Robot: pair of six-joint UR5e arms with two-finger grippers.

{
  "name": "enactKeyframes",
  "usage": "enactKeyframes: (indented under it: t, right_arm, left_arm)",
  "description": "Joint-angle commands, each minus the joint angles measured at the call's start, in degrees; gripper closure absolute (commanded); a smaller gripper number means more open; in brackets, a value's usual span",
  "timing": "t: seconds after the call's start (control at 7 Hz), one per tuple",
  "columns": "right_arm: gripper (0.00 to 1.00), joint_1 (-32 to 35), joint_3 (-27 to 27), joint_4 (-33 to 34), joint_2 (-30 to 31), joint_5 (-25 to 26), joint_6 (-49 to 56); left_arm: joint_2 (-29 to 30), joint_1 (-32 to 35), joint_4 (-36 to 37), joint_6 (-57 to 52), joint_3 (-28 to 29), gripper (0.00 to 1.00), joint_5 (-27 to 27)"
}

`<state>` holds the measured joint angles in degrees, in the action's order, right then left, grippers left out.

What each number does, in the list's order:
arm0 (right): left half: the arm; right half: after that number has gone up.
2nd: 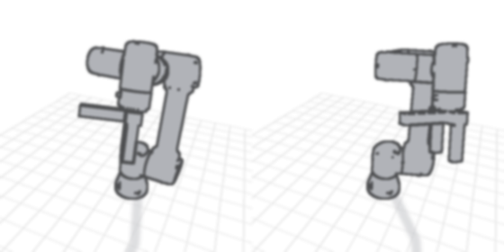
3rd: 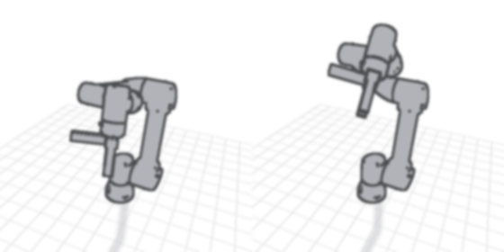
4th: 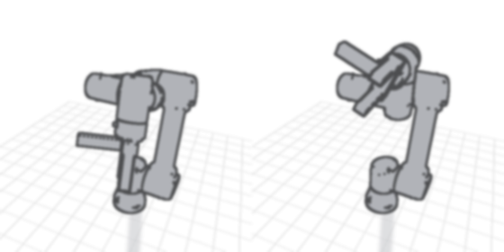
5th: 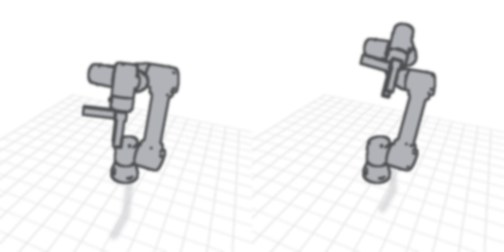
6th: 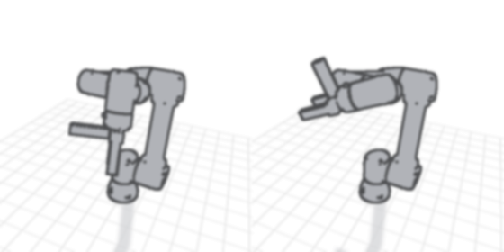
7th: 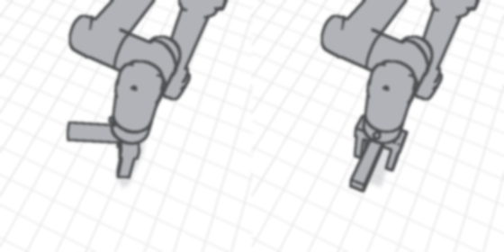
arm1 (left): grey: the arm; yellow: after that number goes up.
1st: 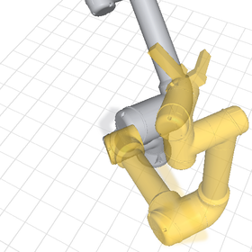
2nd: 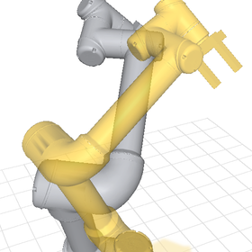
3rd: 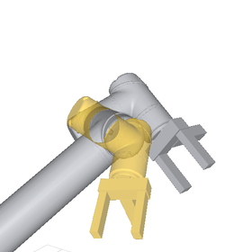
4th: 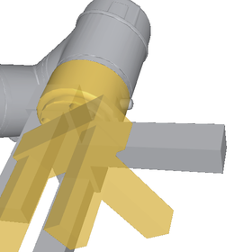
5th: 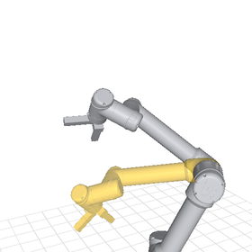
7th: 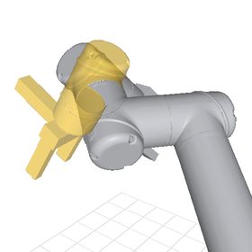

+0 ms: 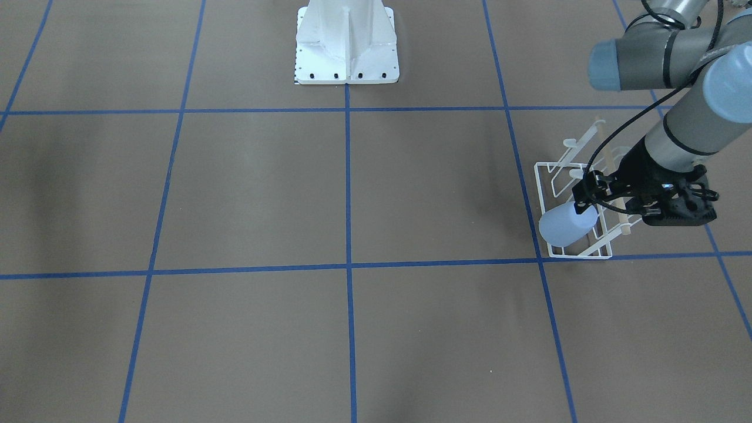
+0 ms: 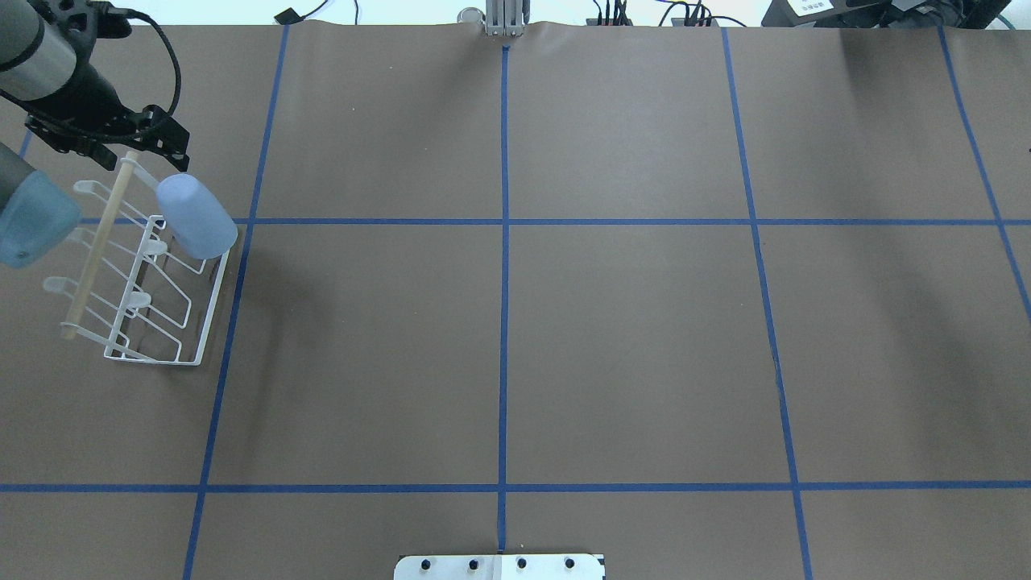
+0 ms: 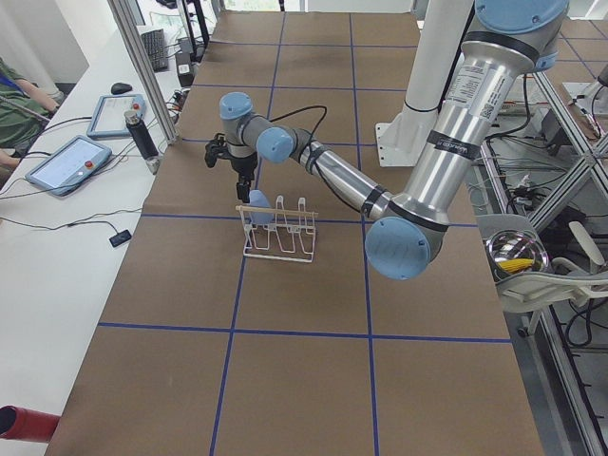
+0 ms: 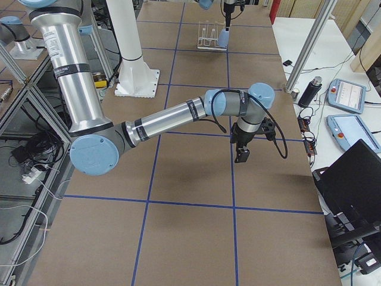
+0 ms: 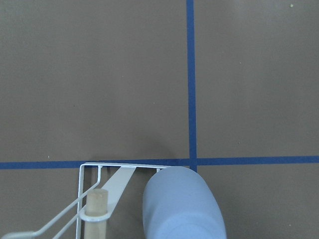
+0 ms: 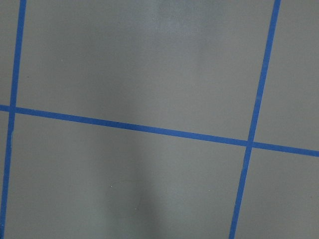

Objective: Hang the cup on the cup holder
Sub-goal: 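Open the left gripper and lift it away from the cup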

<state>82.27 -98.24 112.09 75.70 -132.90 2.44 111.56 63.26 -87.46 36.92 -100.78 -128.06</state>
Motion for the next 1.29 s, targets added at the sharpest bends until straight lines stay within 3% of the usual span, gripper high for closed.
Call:
enactKeyframes:
  t: [0.0, 0.14, 0.43, 0.57, 0.86, 1.14]
  right_arm:
    - [0.00, 0.0, 0.0, -0.6, 0.1, 0.5, 0.2]
    - [0.00, 0.0, -0.4, -0.6, 0.4, 0.5, 0.2]
    - [0.00, 0.7, -0.2, -0.6, 2.2, 0.2, -0.1]
    - [0.00, 0.9, -0.4, -0.6, 3.8, 0.2, 0.1]
    - [0.00, 2.4, 0.0, -0.5, 5.0, -0.9, 0.1]
    - [0.00, 6.7, -0.2, -0.6, 8.7, -3.9, 0.2]
  left_arm:
    - [-2.7, 5.4, 0.4, -7.9, -1.4, 0.02, -0.5]
    - [-4.7, 10.2, 1.2, -15.0, -1.3, 0.02, -1.2]
    - [-6.3, 18.8, 10.5, -32.2, -0.8, 0.02, -3.7]
    - [-11.1, 21.4, 10.9, -38.4, -0.6, 0.01, -3.8]
    - [-17.6, 23.5, 8.5, -40.7, 2.4, 0.01, -3.8]
    - [-22.1, 23.6, -0.6, -40.1, 3.5, 0.01, -3.9]
